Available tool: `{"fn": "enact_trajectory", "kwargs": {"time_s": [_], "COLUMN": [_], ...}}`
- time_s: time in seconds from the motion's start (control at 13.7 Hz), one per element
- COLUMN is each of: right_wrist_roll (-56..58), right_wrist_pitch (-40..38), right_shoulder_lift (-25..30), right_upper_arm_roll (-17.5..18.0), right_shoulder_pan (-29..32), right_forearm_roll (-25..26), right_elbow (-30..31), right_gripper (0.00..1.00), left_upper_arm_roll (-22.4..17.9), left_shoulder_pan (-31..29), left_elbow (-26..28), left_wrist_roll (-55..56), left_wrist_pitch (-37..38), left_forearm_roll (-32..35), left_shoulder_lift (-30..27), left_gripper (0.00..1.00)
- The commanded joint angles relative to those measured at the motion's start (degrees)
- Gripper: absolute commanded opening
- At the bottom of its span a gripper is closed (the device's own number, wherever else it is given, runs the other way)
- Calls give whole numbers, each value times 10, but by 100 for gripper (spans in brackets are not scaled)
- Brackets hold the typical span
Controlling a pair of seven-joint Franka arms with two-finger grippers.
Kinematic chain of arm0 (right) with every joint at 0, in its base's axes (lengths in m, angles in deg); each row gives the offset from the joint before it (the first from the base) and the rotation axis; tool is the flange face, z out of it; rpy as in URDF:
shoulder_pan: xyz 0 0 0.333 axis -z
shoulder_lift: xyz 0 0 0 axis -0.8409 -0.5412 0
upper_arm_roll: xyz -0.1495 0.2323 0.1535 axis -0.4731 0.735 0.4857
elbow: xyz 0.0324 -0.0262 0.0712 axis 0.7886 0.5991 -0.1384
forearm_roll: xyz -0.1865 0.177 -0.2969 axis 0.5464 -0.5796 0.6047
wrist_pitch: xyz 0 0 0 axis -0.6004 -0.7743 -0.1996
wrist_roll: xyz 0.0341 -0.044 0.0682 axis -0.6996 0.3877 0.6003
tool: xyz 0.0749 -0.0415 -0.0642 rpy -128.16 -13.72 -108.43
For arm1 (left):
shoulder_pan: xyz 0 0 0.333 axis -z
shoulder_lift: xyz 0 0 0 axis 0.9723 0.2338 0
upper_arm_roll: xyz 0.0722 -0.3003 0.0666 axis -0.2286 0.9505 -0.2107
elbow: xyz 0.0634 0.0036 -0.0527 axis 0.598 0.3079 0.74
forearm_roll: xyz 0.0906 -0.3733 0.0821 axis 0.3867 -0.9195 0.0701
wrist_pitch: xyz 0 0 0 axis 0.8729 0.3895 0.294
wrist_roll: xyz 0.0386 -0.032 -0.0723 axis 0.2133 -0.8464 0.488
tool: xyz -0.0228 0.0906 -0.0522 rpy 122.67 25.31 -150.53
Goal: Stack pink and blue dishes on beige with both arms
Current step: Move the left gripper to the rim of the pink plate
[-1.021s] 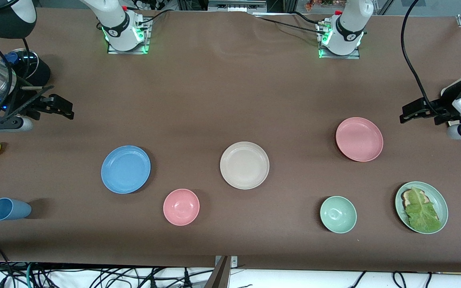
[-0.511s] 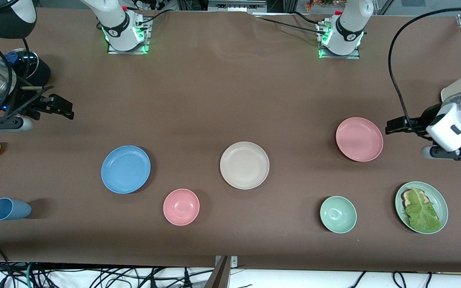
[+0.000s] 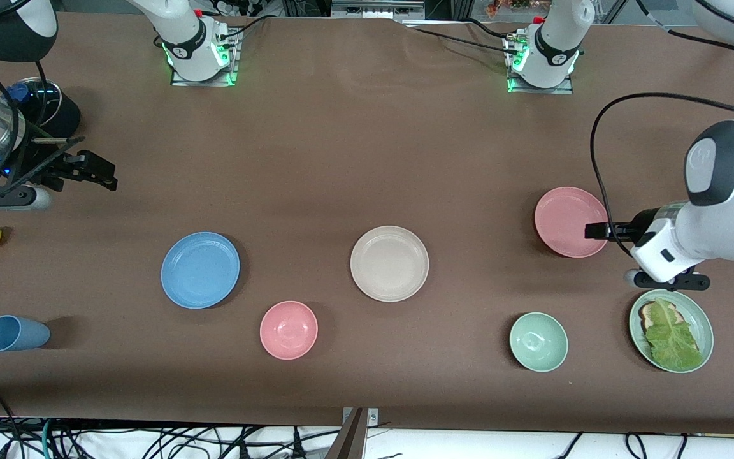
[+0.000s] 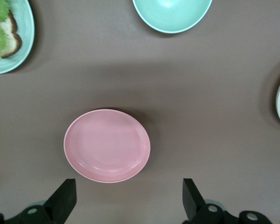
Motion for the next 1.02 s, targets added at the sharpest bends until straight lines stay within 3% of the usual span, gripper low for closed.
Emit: {"fn": "enact_trajectory", "kwargs": {"time_s": [0.0,0.44,0.73,0.95], "right_wrist_roll": [7,6,6,4], "right_wrist_pitch": [-10,-2,7,46], "right_shoulder_lift": [0,-3,-8,-14], "right_upper_arm_roll": [-2,-3,-3,-3], "right_shoulder_pan": [2,14,32,30], "right_forearm_roll": [-9,-4,-3,5], "right_elbow": [-6,-6,-6,-3], "right_gripper": [100,100,100,100], "left_upper_arm_roll": [-2,-2,-6,-26], "left_shoulder_pan": [10,-25,-79,-84], "left_elbow": [1,50,132,213], "left_wrist_roll": [5,-8,-158,-206], "left_wrist_pitch": [-21,-47,-117,-162], "left_forearm_roll": [6,-4,-31,-33], "left_shoulder_lift": [6,47,28,-22], "left_gripper": [100,100,100,100]}}
